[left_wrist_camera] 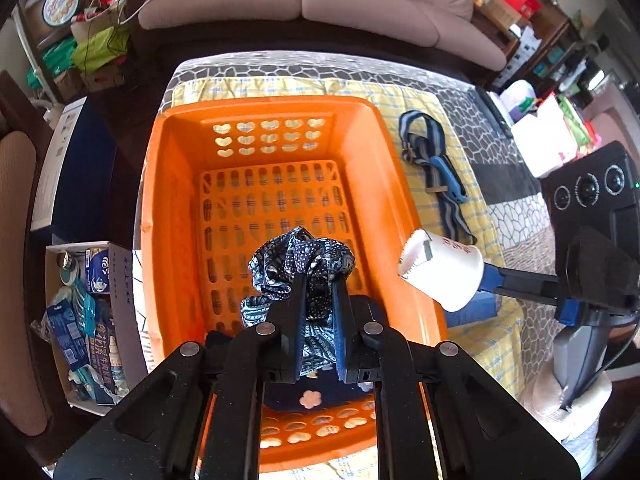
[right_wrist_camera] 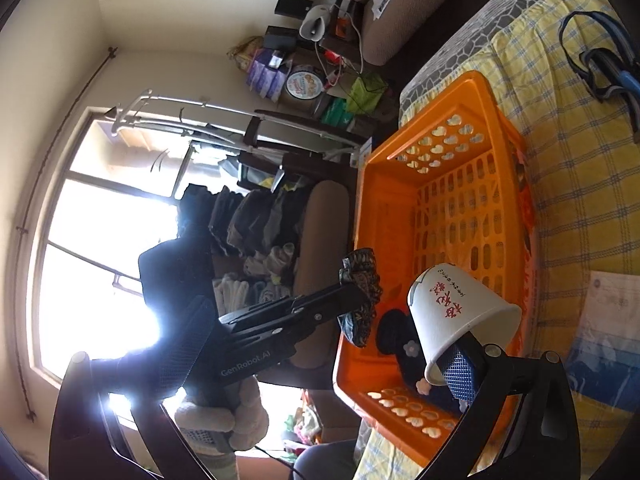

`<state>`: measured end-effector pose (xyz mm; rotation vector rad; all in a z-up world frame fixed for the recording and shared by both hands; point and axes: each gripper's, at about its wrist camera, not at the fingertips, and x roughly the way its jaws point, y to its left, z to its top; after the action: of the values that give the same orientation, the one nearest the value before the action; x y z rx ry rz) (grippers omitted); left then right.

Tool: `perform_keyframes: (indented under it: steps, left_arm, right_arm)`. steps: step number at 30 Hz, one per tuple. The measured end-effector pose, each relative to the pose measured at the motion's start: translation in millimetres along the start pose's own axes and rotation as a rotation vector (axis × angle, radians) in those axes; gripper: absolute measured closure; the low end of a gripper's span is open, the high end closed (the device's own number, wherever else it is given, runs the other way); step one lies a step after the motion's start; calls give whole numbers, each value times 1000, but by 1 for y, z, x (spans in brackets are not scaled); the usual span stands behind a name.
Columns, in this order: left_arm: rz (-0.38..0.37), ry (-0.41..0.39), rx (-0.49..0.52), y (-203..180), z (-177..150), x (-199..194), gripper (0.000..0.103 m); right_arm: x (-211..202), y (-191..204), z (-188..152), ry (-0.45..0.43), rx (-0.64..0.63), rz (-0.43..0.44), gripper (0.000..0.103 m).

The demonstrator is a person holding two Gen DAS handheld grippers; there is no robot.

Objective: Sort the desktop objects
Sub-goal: 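Carry the scrunchie and paper cup over the orange basket with both tools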

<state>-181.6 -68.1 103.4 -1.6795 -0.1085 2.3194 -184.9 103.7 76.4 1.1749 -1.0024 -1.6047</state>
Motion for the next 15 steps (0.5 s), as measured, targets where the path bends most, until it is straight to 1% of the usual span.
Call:
perform_keyframes:
  steps: [6,12,15]
  left_arm:
    - [-29,-16,-44,28,9,7,92]
    - [-42,-35,-84,47,20,17,92]
    - [-46,-26,-97,51,23,26,92]
  right_arm:
    - [39,-2,21,15,4,-14,0]
    - [72,-12,44,35,10,-71,0]
    - [82,-21,57,37,31,-96,0]
